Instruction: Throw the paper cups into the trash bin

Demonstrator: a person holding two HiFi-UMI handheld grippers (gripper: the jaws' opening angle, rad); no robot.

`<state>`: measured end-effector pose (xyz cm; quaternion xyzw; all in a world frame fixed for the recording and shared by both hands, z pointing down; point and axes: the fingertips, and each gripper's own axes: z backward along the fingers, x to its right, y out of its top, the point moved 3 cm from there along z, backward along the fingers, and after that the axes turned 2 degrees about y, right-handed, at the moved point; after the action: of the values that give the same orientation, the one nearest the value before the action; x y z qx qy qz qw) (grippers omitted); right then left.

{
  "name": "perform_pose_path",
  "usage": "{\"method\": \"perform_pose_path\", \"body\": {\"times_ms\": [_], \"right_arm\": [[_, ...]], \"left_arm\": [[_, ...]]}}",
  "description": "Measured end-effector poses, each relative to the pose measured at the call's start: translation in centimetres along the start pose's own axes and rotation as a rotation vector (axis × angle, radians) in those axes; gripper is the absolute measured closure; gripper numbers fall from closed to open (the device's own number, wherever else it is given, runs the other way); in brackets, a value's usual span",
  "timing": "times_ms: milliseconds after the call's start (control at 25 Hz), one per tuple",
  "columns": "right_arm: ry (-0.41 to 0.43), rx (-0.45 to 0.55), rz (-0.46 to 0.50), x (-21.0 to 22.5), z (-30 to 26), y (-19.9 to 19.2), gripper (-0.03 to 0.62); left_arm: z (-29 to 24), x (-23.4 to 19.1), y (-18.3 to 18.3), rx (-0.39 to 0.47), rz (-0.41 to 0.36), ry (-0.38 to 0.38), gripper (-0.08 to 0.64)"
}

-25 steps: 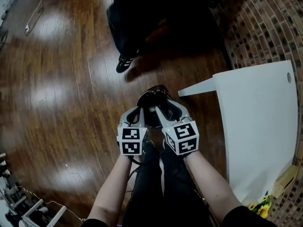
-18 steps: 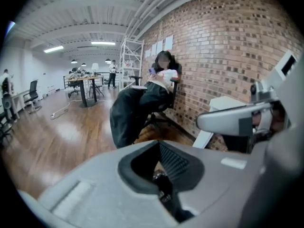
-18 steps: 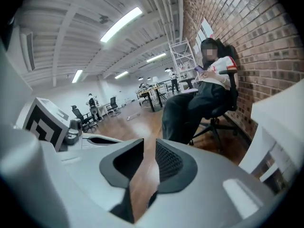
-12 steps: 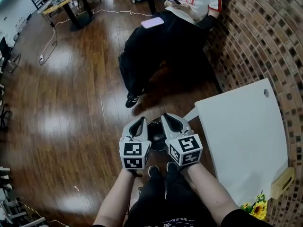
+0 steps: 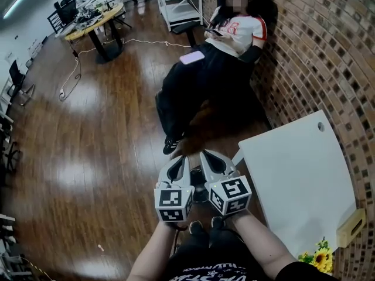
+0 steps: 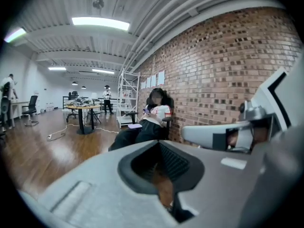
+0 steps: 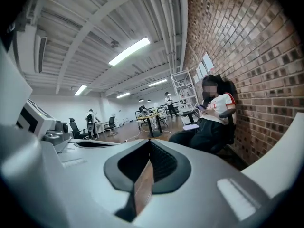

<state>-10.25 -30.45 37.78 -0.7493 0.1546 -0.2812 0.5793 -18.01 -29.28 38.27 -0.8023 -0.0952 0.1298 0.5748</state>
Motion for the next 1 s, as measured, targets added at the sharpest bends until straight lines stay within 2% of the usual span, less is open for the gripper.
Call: {"method": "perform_pose_path", "body": {"times_ms": [120, 240, 400, 560, 720, 1000], "right_arm": [[0.02, 0.026, 0.048, -1.1, 0.5, 2.0, 0.584], [0.02, 0.014, 0.083, -1.1, 0.4, 3.0, 0.584], [0.021, 0.015, 0.09, -1.2, 0.6, 3.7, 0.586], [0.031, 0.007, 0.11, -1.8, 0.8, 4.2, 0.586], [0.044, 0.01, 0.121, -2.1, 1.1, 4.5, 0.585], [0.045, 0.007, 0.139, -1.8, 1.6, 4.9, 0.585]], "left_arm": [[0.7, -0.3, 1.0, 0.038, -0.024, 0.003, 0.555], [0.9, -0.3, 2.5, 0.056, -0.008, 0.006, 0.555], [1.2, -0.4, 2.3, 0.068, -0.034, 0.014, 0.555], [1.8, 0.5, 3.8, 0.081, -0.023, 0.002, 0.555], [1.8, 0.3, 2.9, 0.086, -0.048, 0.006, 0.555], [1.8, 1.5, 4.0, 0.096, -0.034, -0.008, 0.555]]}}
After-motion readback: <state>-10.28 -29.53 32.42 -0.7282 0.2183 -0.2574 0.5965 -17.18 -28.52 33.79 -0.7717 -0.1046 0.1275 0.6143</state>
